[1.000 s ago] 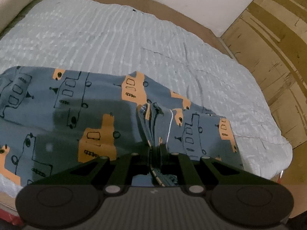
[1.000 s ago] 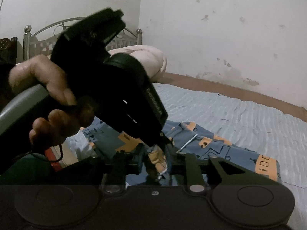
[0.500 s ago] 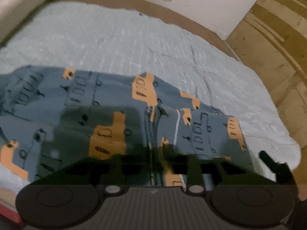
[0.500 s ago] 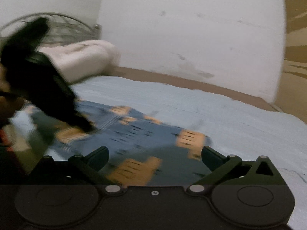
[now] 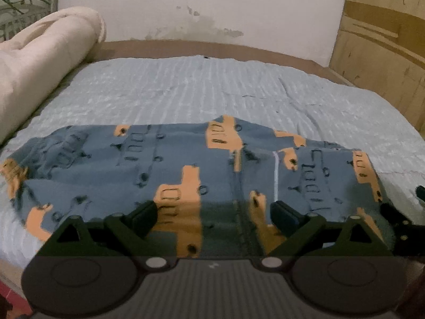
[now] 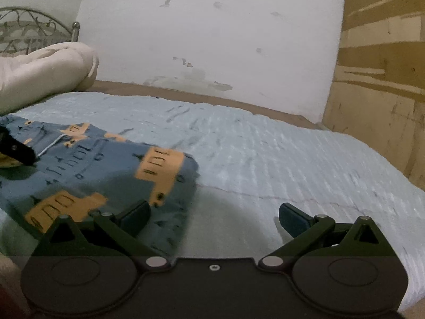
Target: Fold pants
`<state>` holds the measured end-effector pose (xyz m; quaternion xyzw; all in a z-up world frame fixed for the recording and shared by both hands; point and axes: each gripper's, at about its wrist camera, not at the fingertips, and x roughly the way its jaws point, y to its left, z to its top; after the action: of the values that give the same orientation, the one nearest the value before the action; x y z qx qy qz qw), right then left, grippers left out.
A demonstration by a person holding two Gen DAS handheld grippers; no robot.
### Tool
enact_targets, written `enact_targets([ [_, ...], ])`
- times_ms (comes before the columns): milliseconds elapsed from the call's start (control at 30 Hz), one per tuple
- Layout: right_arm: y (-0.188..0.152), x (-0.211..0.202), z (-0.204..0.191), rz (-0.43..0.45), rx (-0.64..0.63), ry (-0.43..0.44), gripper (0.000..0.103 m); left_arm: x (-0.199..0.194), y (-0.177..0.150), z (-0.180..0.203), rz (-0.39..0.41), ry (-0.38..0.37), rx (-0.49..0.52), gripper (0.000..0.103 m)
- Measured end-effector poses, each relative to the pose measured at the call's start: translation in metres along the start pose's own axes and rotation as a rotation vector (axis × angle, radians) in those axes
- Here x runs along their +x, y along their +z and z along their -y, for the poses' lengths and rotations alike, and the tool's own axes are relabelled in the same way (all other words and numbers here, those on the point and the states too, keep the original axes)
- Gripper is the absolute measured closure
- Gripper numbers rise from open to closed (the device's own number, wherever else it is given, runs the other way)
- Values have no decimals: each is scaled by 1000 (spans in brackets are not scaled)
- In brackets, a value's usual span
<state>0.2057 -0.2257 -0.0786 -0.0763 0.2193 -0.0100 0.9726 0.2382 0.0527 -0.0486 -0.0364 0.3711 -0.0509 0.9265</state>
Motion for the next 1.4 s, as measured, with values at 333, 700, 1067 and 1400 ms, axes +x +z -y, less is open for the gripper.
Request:
enact_targets([
  [333, 28, -13, 9, 27, 22, 15, 1, -12, 16, 2, 57, 53, -54, 4],
  [700, 65, 79, -25, -69, -132, 25, 1, 33, 35, 6, -9, 105, -144, 2],
  [1067, 25, 56, 0, -61, -38, -48, 1, 10, 12, 4, 17, 127, -109, 2],
  [1400, -14, 3, 4, 28, 46, -66, 1, -18, -20, 14, 89, 178, -33, 2],
])
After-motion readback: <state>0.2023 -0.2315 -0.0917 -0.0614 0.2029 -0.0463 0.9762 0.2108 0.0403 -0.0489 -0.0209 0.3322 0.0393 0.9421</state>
